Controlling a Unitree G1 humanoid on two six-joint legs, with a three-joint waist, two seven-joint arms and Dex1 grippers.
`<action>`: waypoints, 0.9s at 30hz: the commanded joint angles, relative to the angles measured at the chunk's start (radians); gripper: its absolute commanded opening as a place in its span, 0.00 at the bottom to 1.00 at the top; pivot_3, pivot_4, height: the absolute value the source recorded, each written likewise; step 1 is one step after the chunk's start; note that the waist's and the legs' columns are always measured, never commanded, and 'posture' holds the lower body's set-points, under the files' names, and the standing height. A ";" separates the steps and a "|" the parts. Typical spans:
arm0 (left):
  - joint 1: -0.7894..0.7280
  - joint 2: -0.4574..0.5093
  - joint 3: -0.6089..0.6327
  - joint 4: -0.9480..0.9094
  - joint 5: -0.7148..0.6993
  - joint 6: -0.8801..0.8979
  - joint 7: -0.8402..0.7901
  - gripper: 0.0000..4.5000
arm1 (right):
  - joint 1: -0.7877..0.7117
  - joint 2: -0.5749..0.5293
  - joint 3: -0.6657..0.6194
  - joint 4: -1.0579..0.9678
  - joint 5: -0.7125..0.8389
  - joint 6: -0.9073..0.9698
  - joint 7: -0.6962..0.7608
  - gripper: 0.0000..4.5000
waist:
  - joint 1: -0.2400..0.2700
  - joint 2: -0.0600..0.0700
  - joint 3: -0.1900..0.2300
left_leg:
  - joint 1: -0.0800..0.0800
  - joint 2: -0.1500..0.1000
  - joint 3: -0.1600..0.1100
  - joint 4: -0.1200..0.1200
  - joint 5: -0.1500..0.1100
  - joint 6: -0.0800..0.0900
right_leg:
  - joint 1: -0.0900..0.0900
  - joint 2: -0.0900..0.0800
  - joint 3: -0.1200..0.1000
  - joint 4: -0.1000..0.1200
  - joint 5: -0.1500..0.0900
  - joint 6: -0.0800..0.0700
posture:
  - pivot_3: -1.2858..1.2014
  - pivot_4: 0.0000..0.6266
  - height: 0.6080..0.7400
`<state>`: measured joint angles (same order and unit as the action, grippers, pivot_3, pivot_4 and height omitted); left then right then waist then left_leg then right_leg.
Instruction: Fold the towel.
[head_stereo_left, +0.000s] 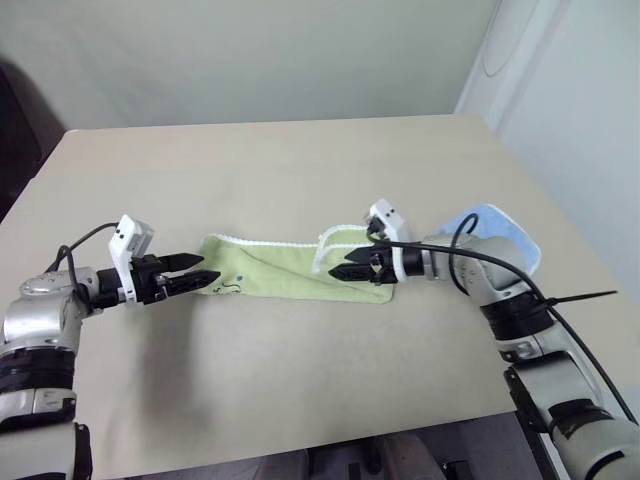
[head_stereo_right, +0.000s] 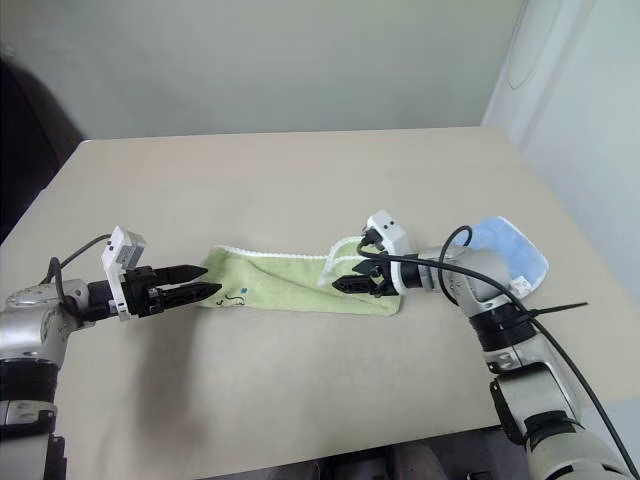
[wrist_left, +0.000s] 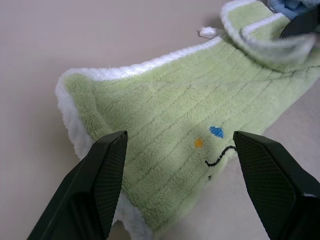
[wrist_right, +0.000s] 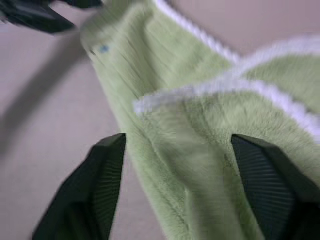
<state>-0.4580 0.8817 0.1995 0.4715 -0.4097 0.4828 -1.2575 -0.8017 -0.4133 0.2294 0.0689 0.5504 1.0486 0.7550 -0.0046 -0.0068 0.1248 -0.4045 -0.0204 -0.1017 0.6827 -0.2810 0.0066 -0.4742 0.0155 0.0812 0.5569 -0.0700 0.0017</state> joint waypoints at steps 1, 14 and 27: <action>0.011 0.028 0.064 -0.042 -0.048 0.033 -0.001 0.81 | 0.007 -0.028 -0.111 -0.118 0.070 0.033 0.015 0.75 | -0.001 0.000 0.000 | 0.000 0.000 0.000 0.000 0.000 0.000 | 0.000 0.000 0.000 0.000 0.000 0.000 | 0.52 0.24 1.00; 0.184 -0.088 0.397 -0.309 -0.434 0.501 0.225 1.00 | 0.049 -0.053 -0.214 -0.129 0.048 -0.016 -0.045 0.76 | -0.010 0.001 0.000 | 0.002 0.000 0.000 -0.001 0.000 -0.001 | 0.001 0.000 0.000 0.000 0.000 0.000 | 0.52 0.24 1.00; 0.389 -0.497 0.629 -0.789 -0.901 0.653 1.024 1.00 | 0.071 -0.039 -0.185 -0.091 0.019 -0.065 -0.035 0.76 | -0.011 0.001 0.001 | 0.009 0.000 0.001 -0.001 0.001 -0.001 | 0.008 0.000 0.001 0.000 -0.008 0.012 | 0.52 0.24 1.00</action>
<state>-0.0808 0.3962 0.7769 -0.2579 -1.1993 1.1431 -0.3371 -0.7240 -0.4513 0.0514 -0.0138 0.5739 1.0074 0.7111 -0.0153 -0.0054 0.1253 -0.3943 -0.0207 -0.1004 0.6814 -0.2798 0.0054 -0.4656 0.0163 0.0818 0.5567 -0.0782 0.0142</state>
